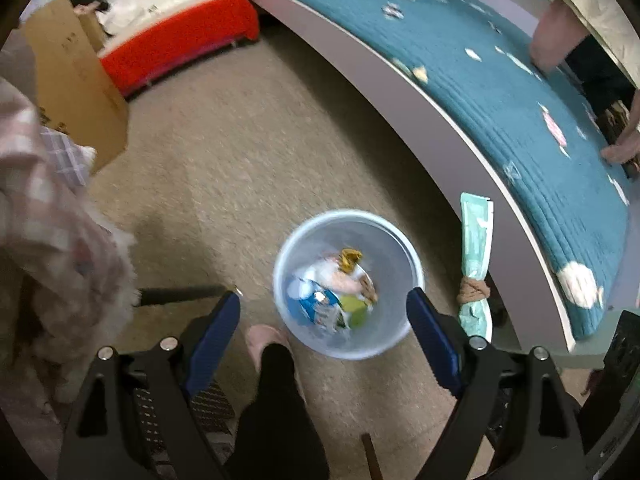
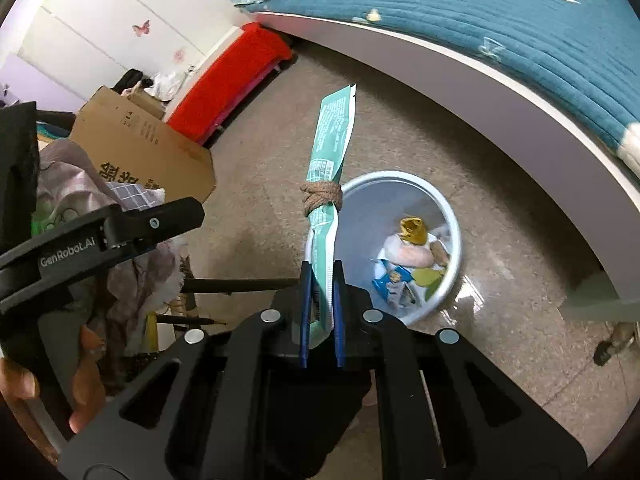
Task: Collect trash
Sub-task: 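Open both tools over the bucket to drop the cloth and tube, then bring both open tools back to the table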
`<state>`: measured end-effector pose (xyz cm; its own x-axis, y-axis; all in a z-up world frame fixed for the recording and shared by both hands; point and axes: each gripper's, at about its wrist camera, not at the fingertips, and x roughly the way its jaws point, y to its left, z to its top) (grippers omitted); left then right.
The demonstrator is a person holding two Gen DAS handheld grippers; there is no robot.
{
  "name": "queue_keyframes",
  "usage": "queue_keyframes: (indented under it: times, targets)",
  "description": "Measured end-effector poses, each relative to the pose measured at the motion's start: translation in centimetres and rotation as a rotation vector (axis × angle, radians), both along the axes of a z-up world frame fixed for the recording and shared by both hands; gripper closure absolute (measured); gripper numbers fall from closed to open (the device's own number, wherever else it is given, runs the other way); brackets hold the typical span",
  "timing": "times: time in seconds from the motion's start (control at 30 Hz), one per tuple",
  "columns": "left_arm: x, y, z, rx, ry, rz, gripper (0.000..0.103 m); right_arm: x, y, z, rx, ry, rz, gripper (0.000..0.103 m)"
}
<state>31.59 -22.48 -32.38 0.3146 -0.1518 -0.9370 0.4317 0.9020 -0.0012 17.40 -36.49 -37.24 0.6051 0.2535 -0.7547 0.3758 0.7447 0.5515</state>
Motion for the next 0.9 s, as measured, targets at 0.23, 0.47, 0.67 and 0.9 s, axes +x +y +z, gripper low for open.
queue_keyframes:
  times: [0.23, 0.47, 0.67, 0.9]
  targets:
    - [-0.4, 0.0, 2.5, -0.012, -0.060, 0.005, 0.020, 0.8, -0.2, 0.3, -0.065, -0.024, -0.010, 0.035]
    - [-3.1, 0.3, 6.1, -0.079, -0.100, -0.017, 0.020, -2.1, -0.6, 4.9, -0.114, -0.050, -0.069, 0.035]
    - [-6.8, 1.3, 12.4, -0.194, -0.162, -0.076, 0.020, -4.9, 0.6, 12.1, -0.125, -0.184, -0.068, 0.035]
    - [-10.5, 7.6, 20.6, -0.266, -0.330, -0.065, 0.019, -5.7, 5.5, 20.2, -0.162, -0.337, 0.018, 0.035]
